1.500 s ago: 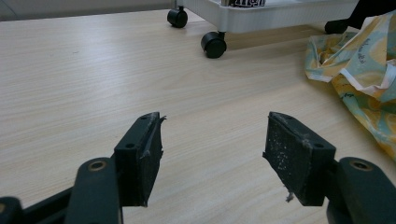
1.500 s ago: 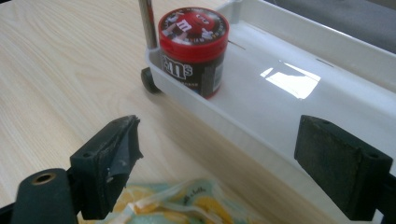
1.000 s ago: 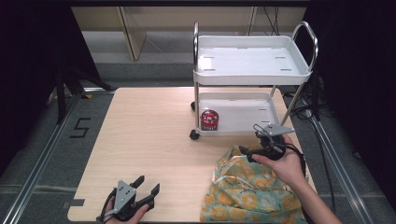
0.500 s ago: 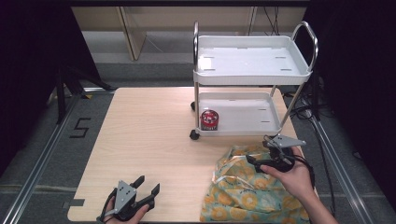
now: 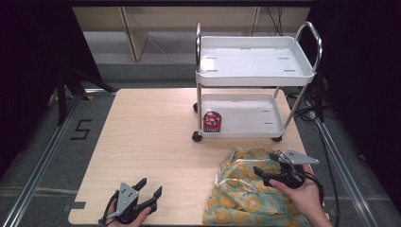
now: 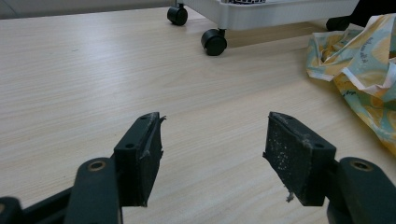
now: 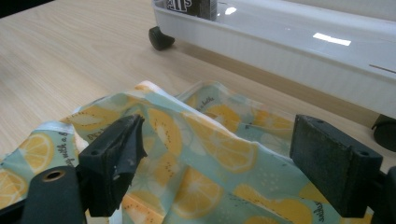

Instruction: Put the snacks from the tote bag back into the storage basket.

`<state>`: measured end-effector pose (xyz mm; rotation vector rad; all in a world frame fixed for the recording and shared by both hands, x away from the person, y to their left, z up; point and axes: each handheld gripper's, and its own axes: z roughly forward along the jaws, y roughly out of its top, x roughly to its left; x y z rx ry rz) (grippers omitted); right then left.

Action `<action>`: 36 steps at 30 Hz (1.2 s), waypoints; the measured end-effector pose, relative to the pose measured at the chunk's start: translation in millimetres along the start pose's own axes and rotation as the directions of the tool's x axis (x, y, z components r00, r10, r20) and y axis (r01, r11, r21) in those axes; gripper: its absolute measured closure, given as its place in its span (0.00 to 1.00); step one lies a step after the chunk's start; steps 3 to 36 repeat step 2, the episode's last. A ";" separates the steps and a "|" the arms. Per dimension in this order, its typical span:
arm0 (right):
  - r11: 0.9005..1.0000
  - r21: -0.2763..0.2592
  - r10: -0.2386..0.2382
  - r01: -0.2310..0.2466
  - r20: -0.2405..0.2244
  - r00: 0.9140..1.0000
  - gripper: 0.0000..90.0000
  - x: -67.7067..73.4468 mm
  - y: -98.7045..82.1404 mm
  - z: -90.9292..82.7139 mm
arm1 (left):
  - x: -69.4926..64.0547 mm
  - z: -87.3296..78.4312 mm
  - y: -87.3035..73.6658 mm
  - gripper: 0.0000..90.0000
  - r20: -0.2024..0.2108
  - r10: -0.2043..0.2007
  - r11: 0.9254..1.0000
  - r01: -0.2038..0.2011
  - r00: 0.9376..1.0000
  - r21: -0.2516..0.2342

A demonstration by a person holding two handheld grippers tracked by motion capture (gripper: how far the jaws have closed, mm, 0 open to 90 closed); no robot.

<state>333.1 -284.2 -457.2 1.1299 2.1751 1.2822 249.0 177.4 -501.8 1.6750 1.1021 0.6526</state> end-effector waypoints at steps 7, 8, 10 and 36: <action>1.000 -0.005 -0.014 0.014 0.006 1.000 0.21 -1.3 -0.4 -1.7 | 0.6 -0.7 0.1 0.40 -0.004 0.007 1.000 -0.007 1.000 0.011; 1.000 -0.005 -0.014 0.014 0.006 1.000 0.21 -1.3 -0.4 -1.7 | 0.6 -0.7 0.1 0.40 -0.004 0.007 1.000 -0.007 1.000 0.011; 1.000 -0.005 -0.014 0.014 0.006 1.000 0.21 -1.3 -0.4 -1.7 | 0.6 -0.7 0.1 0.40 -0.004 0.007 1.000 -0.007 1.000 0.011; 1.000 -0.005 -0.014 0.014 0.006 1.000 0.21 -1.3 -0.4 -1.7 | 0.6 -0.7 0.1 0.40 -0.004 0.007 1.000 -0.007 1.000 0.011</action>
